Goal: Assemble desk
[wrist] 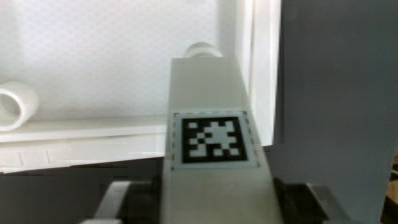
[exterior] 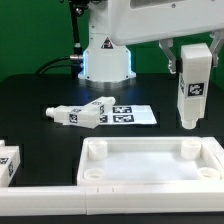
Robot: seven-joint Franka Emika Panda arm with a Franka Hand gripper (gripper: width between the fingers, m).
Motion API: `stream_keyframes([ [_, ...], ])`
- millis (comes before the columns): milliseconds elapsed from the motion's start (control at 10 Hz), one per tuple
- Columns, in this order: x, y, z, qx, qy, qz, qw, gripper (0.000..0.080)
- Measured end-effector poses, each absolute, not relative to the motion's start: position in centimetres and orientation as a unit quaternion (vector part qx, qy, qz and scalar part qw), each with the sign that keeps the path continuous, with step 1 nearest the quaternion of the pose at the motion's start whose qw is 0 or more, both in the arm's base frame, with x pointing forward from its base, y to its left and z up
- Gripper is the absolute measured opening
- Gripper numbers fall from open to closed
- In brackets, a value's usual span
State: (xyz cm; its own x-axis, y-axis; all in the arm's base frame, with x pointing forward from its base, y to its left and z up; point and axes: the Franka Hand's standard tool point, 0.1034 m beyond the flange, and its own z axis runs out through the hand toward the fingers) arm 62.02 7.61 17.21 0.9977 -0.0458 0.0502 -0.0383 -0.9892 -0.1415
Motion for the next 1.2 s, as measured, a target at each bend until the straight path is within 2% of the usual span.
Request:
stream_keyframes([
  [200, 63.4, 7.5, 17.1, -0.993, 0.022, -0.093, 0.062, 0.0284],
  [400, 65.5, 8.4, 16.7, -0.988, -0.008, -0.147, 0.041, 0.0284],
  [500, 65.7, 9.0, 16.5, -0.986, -0.015, -0.164, 0.039, 0.0284],
  [800, 65.3, 9.1, 16.1, -0.986, -0.023, -0.159, 0.036, 0.0284],
  [1000, 64.2, 11.2, 15.0, -0.986, -0.056, -0.158, 0.027, 0.0284],
  [1200, 63.9, 11.2, 14.1, -0.985, -0.066, -0.158, 0.025, 0.0284],
])
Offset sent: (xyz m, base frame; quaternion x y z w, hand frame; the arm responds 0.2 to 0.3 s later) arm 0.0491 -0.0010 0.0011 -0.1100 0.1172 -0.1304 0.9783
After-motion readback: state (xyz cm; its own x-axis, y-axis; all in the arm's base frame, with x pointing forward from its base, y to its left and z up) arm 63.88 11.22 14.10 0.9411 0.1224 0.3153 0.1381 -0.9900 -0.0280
